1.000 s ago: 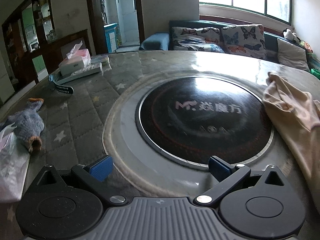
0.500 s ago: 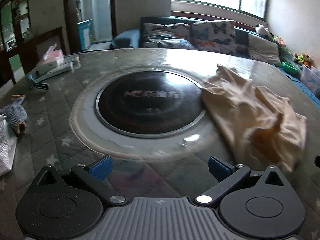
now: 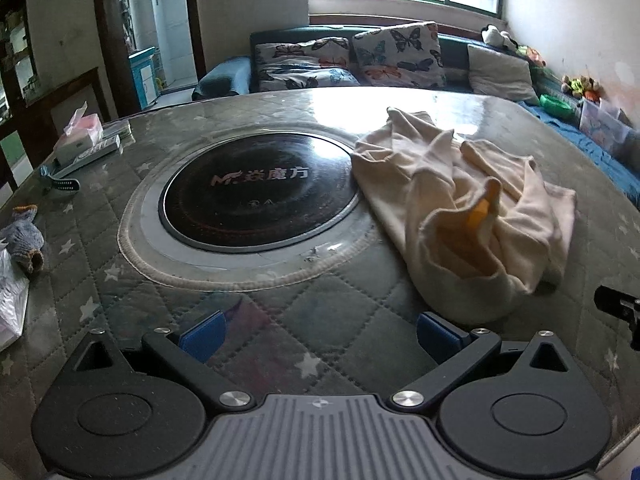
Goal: Fold clothes
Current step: 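Move both grippers toward the crumpled cream shirt on the table, then grasp the cream shirt with the left gripper while the right gripper grasps another edge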
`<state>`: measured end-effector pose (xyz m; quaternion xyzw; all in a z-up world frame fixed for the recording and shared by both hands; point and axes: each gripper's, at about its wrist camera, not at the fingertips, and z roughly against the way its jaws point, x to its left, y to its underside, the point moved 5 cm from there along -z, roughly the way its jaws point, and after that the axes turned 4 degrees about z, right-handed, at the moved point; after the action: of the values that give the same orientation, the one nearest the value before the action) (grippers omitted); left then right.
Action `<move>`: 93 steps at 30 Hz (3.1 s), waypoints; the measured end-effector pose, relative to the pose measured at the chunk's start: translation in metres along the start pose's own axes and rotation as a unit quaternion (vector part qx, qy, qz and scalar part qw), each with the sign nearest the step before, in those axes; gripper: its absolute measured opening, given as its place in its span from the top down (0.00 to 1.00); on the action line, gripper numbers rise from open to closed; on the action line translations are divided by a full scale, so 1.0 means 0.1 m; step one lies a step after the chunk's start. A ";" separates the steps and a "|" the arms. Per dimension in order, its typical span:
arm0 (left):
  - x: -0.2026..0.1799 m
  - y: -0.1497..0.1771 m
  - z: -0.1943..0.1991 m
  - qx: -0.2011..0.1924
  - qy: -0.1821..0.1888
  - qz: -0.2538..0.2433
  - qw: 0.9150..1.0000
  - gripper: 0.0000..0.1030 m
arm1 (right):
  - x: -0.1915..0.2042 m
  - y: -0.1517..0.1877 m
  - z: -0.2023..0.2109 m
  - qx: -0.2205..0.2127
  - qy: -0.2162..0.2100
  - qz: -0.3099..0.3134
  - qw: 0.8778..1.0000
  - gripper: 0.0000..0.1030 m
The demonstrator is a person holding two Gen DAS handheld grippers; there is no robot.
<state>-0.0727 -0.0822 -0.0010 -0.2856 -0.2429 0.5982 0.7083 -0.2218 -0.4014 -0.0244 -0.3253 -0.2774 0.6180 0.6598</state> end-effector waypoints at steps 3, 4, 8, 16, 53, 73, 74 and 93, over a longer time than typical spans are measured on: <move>-0.06 0.02 0.00 0.005 -0.002 -0.011 1.000 0.00 | 0.01 0.01 0.01 0.001 -0.001 0.000 1.000 0.00; -0.08 0.03 0.00 0.007 -0.002 -0.013 1.000 0.00 | 0.02 0.02 0.01 0.001 -0.002 0.000 1.000 0.00; -0.14 0.04 0.01 0.009 0.001 -0.024 1.000 0.00 | 0.02 0.02 0.02 0.002 -0.002 0.000 1.000 0.00; -0.27 -0.02 0.06 0.002 0.010 -0.045 0.999 0.00 | 0.03 0.00 0.00 0.004 -0.005 0.007 1.000 0.00; -0.69 -1.18 -0.51 -0.035 0.092 -0.100 0.990 0.18 | -0.31 -0.93 -0.79 0.025 -0.054 -0.037 0.998 0.47; -1.10 -1.41 -1.37 0.002 0.136 -0.140 0.981 0.87 | -0.37 -1.32 -1.82 0.079 -0.078 -0.053 0.992 0.96; -1.08 -1.41 -1.34 -0.003 0.136 -0.135 0.981 0.90 | -0.38 -1.32 -1.79 0.075 -0.077 -0.052 0.993 0.96; -1.01 -1.42 -0.95 -0.057 0.125 -0.146 0.980 0.42 | -0.86 -0.85 -0.21 -0.030 -0.012 -0.087 0.996 0.97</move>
<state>0.0760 -0.2097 0.0289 -0.3599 -0.2252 0.4331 0.7951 -0.1585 -0.4906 0.0306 -0.3122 -0.3315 0.5534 0.6974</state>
